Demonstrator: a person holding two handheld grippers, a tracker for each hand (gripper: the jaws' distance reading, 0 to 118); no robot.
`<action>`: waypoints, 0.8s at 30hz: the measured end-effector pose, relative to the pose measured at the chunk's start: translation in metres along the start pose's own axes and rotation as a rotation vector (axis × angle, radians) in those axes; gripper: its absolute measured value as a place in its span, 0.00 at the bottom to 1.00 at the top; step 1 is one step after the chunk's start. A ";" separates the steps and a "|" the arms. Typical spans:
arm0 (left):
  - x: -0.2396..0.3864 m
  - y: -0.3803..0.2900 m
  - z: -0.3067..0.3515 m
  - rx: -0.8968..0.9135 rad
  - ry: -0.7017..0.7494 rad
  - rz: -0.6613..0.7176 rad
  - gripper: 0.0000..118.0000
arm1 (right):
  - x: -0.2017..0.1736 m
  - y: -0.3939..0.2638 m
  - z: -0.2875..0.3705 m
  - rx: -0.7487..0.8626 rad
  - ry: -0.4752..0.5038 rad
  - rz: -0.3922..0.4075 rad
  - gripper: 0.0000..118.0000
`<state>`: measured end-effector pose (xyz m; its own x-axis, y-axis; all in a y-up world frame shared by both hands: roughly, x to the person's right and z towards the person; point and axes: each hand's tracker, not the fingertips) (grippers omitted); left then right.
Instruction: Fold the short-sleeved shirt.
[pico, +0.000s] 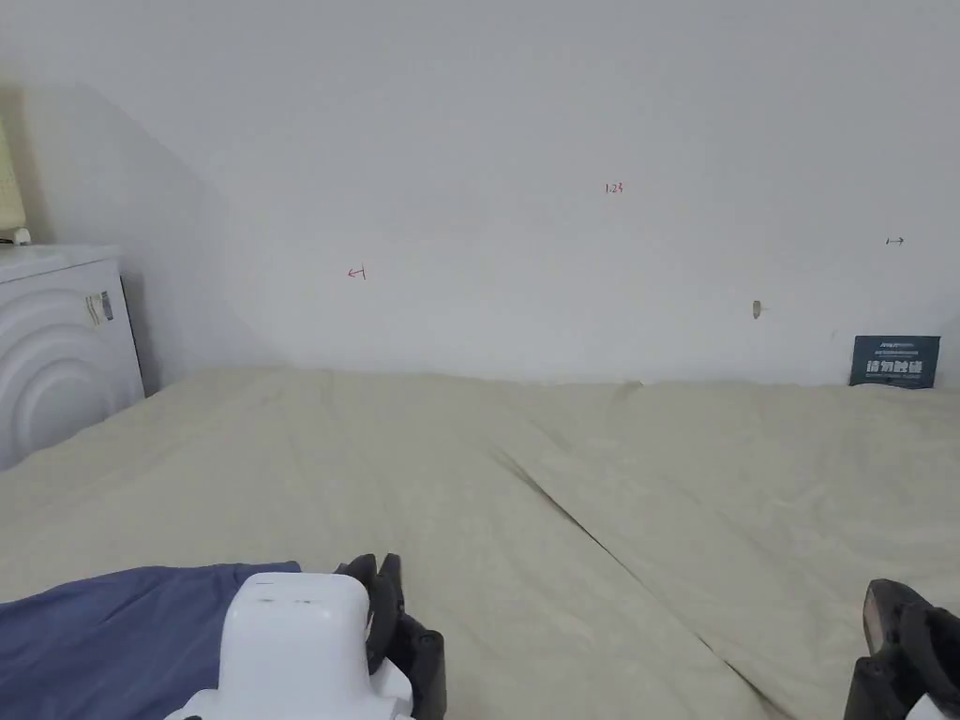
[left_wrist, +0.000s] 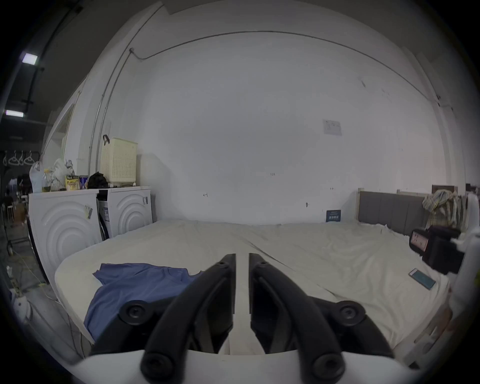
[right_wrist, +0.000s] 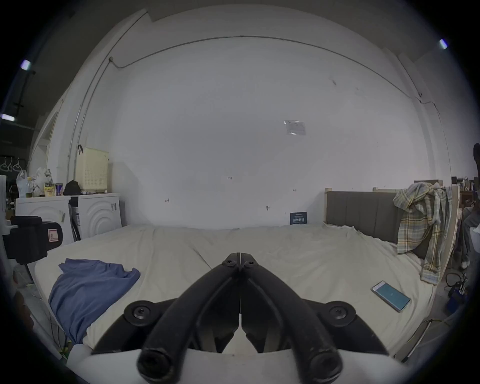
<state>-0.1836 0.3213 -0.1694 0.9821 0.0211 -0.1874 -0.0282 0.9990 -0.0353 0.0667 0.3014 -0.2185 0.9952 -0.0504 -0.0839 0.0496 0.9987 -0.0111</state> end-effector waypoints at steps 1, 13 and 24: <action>-0.001 0.002 0.000 -0.004 0.002 0.005 0.06 | 0.001 0.001 -0.001 -0.010 0.003 -0.013 0.00; -0.006 0.004 0.000 -0.023 -0.022 0.038 0.00 | 0.000 -0.002 -0.001 -0.021 0.028 0.009 0.00; -0.001 0.002 -0.004 -0.040 -0.017 -0.005 0.00 | 0.000 0.001 -0.004 -0.030 0.041 0.010 0.00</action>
<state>-0.1851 0.3233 -0.1730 0.9853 0.0170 -0.1702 -0.0303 0.9967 -0.0758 0.0660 0.3020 -0.2229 0.9913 -0.0413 -0.1248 0.0366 0.9985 -0.0395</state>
